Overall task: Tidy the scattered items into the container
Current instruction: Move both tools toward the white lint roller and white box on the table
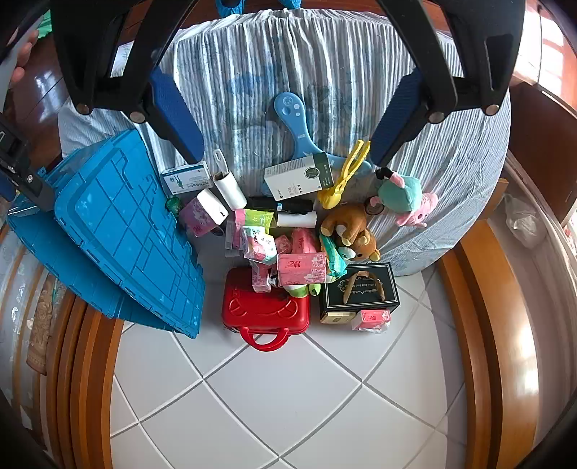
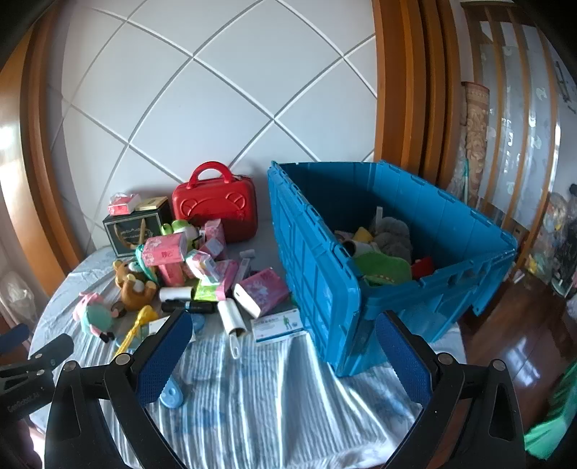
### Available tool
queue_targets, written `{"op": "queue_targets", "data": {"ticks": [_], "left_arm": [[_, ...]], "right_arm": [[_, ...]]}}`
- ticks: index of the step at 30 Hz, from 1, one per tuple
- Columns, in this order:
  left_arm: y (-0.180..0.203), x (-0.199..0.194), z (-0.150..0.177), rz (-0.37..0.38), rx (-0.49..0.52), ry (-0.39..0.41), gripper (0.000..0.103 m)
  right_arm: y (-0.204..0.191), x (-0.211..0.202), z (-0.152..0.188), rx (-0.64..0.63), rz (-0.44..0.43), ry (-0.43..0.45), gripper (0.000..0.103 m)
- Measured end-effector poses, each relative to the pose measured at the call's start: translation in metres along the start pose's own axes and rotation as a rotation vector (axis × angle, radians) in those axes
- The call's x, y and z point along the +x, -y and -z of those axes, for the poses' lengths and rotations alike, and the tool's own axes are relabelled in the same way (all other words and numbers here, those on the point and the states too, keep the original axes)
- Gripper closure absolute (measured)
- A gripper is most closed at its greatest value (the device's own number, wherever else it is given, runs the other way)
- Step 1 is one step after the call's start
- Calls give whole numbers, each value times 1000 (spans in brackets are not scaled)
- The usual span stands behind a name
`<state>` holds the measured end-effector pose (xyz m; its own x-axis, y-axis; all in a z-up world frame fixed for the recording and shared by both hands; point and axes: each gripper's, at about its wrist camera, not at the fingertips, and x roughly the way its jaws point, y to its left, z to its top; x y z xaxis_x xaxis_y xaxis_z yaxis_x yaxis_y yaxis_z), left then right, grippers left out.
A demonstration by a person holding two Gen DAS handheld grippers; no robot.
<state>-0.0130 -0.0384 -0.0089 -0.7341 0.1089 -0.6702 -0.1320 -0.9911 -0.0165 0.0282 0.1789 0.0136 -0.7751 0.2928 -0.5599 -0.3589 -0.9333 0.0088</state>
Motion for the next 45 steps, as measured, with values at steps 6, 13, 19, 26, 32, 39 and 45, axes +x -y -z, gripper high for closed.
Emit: {"op": "queue_targets", "data": {"ticks": [6, 13, 19, 26, 32, 39, 45], "left_arm": [[-3, 4, -3, 9, 1, -3, 9], [-11, 13, 1, 32, 11, -17, 9], [-44, 51, 15, 91, -99, -98, 9], [-82, 136, 43, -98, -178, -271, 9], [-82, 217, 59, -152, -193, -444, 9], [-57, 290, 72, -78, -119, -479, 9], [-14, 347, 84, -72, 7, -493, 9]], "right_arm": [[-3, 2, 0, -3, -2, -5, 0], [-12, 7, 6, -16, -13, -19, 0], [-26, 28, 19, -48, -67, -61, 0], [-54, 109, 39, -135, -217, -214, 0], [-72, 205, 64, -174, -338, -391, 0], [-65, 291, 93, -160, -320, -526, 0], [-60, 330, 105, -200, -232, -536, 1]]}}
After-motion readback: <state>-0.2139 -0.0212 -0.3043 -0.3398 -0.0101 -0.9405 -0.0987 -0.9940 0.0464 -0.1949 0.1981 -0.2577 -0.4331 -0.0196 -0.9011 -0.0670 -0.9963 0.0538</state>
